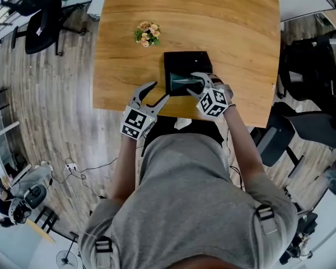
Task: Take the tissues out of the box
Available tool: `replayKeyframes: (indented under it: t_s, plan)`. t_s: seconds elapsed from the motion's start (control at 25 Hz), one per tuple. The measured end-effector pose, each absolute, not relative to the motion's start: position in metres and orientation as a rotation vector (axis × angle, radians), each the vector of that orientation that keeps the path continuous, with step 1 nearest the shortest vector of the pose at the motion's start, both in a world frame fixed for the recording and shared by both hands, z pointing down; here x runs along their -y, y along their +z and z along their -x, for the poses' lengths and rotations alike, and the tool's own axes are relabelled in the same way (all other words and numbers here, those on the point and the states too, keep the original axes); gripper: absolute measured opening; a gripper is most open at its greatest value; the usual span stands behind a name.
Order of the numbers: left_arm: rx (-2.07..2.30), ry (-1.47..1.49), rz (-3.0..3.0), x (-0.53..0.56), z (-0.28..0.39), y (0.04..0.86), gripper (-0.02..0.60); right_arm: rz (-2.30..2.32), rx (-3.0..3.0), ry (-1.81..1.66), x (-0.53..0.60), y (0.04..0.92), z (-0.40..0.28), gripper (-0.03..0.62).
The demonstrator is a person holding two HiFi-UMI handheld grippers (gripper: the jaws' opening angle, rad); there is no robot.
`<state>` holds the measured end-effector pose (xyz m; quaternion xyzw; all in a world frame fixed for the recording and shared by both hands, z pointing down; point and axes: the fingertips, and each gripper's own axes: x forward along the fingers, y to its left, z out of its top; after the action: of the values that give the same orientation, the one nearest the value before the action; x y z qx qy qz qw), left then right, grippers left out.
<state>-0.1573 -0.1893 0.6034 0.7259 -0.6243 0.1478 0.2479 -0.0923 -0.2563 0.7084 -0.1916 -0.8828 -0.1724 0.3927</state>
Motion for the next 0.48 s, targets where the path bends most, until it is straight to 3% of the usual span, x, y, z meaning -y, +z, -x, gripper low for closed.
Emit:
replayKeyframes:
  t_s: [0.48]
  plan:
    - [1.709,0.410,-1.950,0.186,0.162,0.608,0.244,0.600,2.175,-0.479,0.248,0.724,0.099,0.212]
